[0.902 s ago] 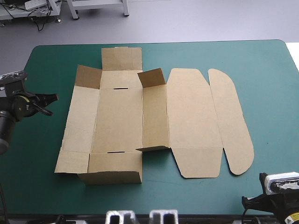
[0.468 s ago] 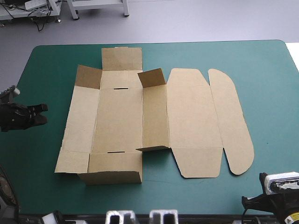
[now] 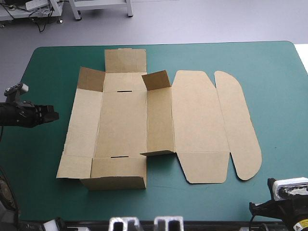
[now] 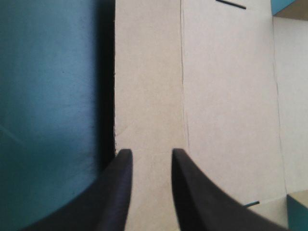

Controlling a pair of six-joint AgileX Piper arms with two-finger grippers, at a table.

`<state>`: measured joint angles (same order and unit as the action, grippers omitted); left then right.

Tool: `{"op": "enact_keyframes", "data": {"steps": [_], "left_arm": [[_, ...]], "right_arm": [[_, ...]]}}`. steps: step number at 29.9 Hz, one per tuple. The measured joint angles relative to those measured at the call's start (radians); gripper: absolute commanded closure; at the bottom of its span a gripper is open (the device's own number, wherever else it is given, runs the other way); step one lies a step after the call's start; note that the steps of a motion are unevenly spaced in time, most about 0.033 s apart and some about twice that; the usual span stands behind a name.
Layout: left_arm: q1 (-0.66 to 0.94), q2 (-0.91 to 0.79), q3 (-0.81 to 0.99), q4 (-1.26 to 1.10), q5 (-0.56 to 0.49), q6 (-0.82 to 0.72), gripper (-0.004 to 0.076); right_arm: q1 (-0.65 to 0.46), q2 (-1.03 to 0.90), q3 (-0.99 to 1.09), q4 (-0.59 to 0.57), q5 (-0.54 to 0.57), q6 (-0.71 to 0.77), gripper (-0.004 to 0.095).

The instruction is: Fold the box

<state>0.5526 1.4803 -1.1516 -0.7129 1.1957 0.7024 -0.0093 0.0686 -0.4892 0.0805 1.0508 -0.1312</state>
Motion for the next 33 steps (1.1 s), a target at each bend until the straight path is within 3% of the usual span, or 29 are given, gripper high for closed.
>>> {"op": "enact_keyframes", "data": {"steps": [1, 3, 13, 23, 33], "left_arm": [[-0.014, 0.002, 0.000, 0.023, 0.001, 0.004, 0.0172], [-0.044, 0.012, 0.000, 0.084, 0.008, 0.003, 0.0115], [-0.107, 0.119, 0.000, 0.164, 0.014, -0.057, 0.0175], [-0.116, 0.263, 0.005, 0.097, 0.005, -0.068, 0.0209], [-0.252, 0.273, 0.031, 0.076, 0.003, -0.065, 0.0215]], "right_arm": [[0.000, 0.000, 0.000, 0.000, 0.000, 0.000, 0.0921], [0.000, 0.000, 0.000, 0.000, 0.000, 0.000, 0.0921], [0.000, 0.000, 0.000, -0.001, 0.000, 0.000, 0.0921], [0.000, 0.000, 0.000, -0.003, 0.000, 0.000, 0.0921], [0.000, 0.000, 0.000, -0.004, 0.000, 0.000, 0.0921]]}}
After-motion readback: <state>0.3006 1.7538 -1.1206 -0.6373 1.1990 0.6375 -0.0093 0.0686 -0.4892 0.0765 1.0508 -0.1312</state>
